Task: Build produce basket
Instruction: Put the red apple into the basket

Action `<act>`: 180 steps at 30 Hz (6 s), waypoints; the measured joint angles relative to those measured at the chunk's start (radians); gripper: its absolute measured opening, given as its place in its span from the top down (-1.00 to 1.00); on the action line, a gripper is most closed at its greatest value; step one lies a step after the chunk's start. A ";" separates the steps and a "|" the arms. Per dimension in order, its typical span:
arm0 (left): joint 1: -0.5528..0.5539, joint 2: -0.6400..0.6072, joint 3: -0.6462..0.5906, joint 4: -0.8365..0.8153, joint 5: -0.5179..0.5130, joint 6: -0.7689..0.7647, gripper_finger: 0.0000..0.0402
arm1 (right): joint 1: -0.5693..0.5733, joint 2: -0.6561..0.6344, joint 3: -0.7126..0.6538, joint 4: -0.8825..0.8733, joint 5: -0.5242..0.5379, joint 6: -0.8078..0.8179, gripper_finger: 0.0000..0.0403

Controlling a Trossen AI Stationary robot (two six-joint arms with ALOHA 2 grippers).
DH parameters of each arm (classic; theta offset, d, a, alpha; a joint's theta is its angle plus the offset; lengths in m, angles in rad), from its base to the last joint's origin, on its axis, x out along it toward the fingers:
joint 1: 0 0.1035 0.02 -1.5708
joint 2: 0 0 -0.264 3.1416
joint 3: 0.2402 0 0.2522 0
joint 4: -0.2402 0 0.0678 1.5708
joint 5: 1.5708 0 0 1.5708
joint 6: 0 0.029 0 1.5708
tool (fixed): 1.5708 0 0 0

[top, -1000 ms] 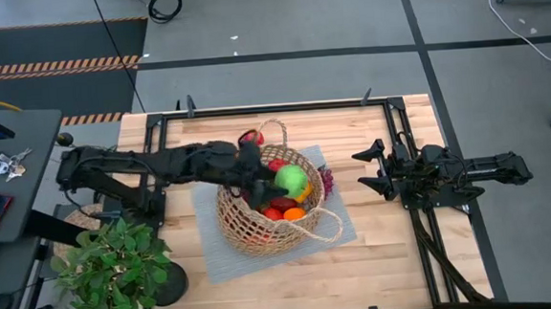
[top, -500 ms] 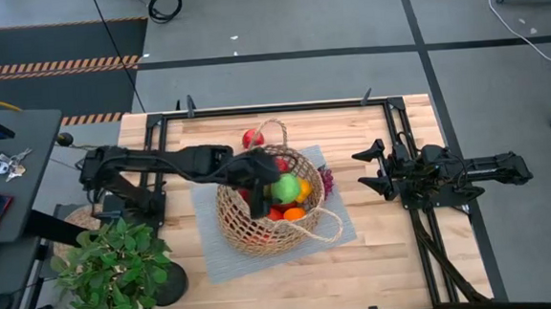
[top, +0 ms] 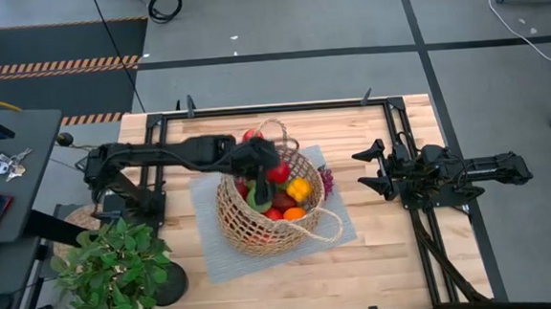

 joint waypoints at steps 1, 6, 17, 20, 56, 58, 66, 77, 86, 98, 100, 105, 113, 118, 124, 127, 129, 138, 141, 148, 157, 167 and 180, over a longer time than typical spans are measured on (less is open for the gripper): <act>0.004 -0.002 0.021 -0.011 -0.013 -0.016 -0.93 | 0.000 0.000 0.000 0.000 0.000 0.000 -0.91; 0.009 -0.028 0.092 -0.078 -0.056 0.023 -0.93 | 0.000 0.000 0.000 0.000 0.000 0.000 -0.91; -0.006 -0.321 -0.238 0.245 -0.174 0.093 -0.93 | 0.000 0.000 0.000 0.000 0.000 0.000 -0.91; 0.029 -0.415 -0.355 0.351 -0.177 0.058 -0.93 | 0.000 0.000 0.000 0.001 0.000 0.000 -0.91; 0.741 -0.092 -0.549 0.411 0.252 -0.174 -0.93 | 0.000 0.000 0.000 0.000 0.000 0.000 -0.91; 0.730 -0.036 -0.481 0.370 0.253 -0.140 -0.93 | 0.000 0.000 0.000 0.000 0.000 0.000 -0.91; 0.733 0.172 -0.257 0.179 0.306 -0.101 -0.93 | 0.000 0.000 0.000 0.000 0.000 0.000 -0.91; 0.665 0.275 -0.228 0.170 0.329 -0.088 -0.93 | 0.000 0.000 0.000 0.000 0.000 0.000 -0.91; 0.656 0.277 -0.234 0.184 0.264 -0.048 -0.93 | 0.000 0.000 0.000 0.000 0.000 0.000 -0.91; 0.654 0.277 -0.235 0.166 0.280 -0.017 -0.78 | 0.000 0.000 0.000 0.000 0.000 0.000 -0.91; 0.654 0.277 -0.235 0.165 0.281 -0.013 -0.70 | 0.000 0.000 0.000 0.000 0.000 0.000 -0.91; 0.654 0.277 -0.235 0.164 0.286 0.003 -0.60 | 0.000 0.000 0.000 0.000 0.000 0.000 -0.91; 0.665 0.275 -0.224 0.131 0.310 0.049 -0.60 | 0.000 0.000 0.000 0.000 0.000 0.000 -0.91; 0.683 0.265 -0.180 0.078 0.376 0.068 -0.60 | 0.000 0.000 0.000 0.000 0.000 0.000 -0.91; 0.697 0.265 -0.101 -0.031 0.415 0.111 -0.61 | 0.000 0.000 0.000 0.000 0.000 0.000 -0.91; 0.702 0.265 -0.048 -0.073 0.468 0.126 -0.61 | 0.000 0.000 0.000 0.000 0.000 0.000 -0.91; 0.702 0.265 -0.003 -0.105 0.495 0.136 -0.61 | 0.000 0.000 0.000 0.000 0.000 0.000 -0.91; 0.681 0.265 0.276 -0.203 0.537 0.163 -0.61 | 0.000 0.000 0.000 0.000 0.000 0.000 -0.91; 0.666 0.265 0.387 -0.218 0.537 0.164 -0.62 | 0.000 0.000 0.000 0.000 0.000 0.000 -0.91; 0.614 0.264 0.610 -0.202 0.535 0.164 -0.62 | 0.000 0.000 0.000 0.000 0.000 0.000 -0.91; 0.454 0.264 0.736 -0.195 0.558 0.250 -0.62 | 0.000 0.000 0.000 0.000 0.000 0.000 -0.91; 0.258 0.264 0.739 -0.105 0.643 0.331 -0.62 | 0.000 0.000 0.000 0.000 0.000 0.000 -0.91; 0.108 0.264 0.739 -0.143 0.326 0.961 -0.62 | 0.000 0.000 0.000 0.000 0.000 0.000 -0.91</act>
